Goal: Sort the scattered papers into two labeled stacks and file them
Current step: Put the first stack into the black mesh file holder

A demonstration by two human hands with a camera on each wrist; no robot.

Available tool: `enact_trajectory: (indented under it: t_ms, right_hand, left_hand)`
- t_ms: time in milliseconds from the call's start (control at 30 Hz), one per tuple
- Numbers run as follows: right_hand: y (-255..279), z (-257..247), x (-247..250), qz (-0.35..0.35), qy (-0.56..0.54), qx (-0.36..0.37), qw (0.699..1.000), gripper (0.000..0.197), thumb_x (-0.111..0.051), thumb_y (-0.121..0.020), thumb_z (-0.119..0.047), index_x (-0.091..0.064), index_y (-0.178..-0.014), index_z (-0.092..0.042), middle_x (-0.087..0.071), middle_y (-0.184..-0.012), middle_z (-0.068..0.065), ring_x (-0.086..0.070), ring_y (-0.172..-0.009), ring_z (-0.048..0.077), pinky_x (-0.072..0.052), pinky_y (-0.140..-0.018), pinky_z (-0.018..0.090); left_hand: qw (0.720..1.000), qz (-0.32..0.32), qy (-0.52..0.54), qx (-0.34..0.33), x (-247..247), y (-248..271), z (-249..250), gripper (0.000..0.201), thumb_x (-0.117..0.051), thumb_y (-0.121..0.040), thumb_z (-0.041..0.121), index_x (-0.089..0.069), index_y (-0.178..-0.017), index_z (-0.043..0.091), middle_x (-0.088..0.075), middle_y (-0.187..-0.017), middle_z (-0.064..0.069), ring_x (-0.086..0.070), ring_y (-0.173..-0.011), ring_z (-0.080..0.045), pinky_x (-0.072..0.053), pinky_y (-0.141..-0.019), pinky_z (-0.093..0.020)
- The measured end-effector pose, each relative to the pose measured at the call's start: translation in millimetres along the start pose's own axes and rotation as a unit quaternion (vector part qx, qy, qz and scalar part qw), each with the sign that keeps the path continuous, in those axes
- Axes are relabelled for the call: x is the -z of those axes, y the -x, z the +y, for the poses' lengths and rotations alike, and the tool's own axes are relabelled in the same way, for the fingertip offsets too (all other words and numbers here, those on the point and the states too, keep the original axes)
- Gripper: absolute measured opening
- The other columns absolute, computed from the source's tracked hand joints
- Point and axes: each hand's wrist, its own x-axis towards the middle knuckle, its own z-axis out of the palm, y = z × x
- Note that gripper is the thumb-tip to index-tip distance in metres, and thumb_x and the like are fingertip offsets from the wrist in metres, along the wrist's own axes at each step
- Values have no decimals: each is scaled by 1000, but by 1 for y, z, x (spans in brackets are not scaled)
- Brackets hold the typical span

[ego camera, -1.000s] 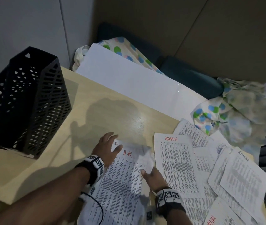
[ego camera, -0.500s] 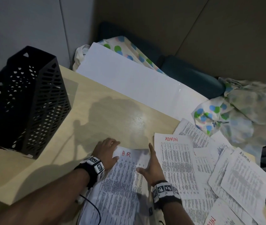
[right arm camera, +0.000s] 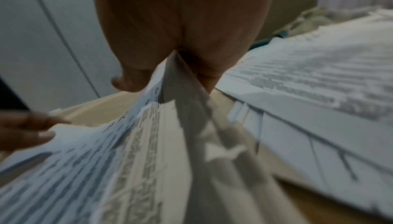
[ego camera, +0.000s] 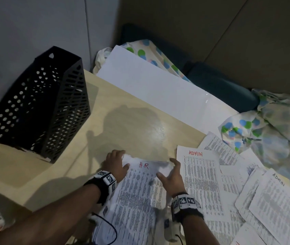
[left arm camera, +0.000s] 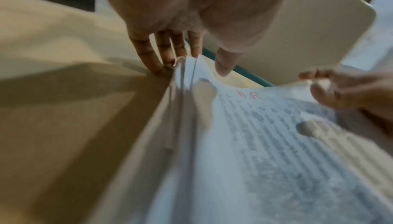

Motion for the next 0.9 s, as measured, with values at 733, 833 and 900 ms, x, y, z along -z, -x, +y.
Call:
enact_trajectory:
  t_ms: [733, 833, 900]
  right_hand:
    - [8, -65, 31, 191, -242, 81, 948, 51, -68, -85, -31, -40, -126, -24, -48, -129, 4, -46, -121, 19, -39, -105, 39]
    - [12, -95, 50, 259, -269, 136, 917, 58, -73, -82, -32, -34, -124, -31, -49, -125, 1, -53, -114, 16, -46, -101, 33]
    - [19, -113, 61, 296, -277, 161, 900, 55, -72, -83, -25, -33, -121, -30, -47, -114, -12, -51, -103, -3, -45, -88, 9]
  left_hand:
    - [933, 27, 356, 51, 58, 22, 46, 22, -72, -82, 16, -64, -102, 9, -69, -92, -5, -67, -87, -23, -49, -70, -28]
    - [868, 93, 485, -50, 91, 36, 75, 28, -66, -84, 1, -62, -111, 5, -66, -87, 5, -65, -71, 5, -53, -68, -16]
    - [849, 122, 504, -99, 103, 45, 80, 22, -71, -82, 12, -62, -102, 6, -65, -81, 6, -63, -69, 3, -48, -66, -12]
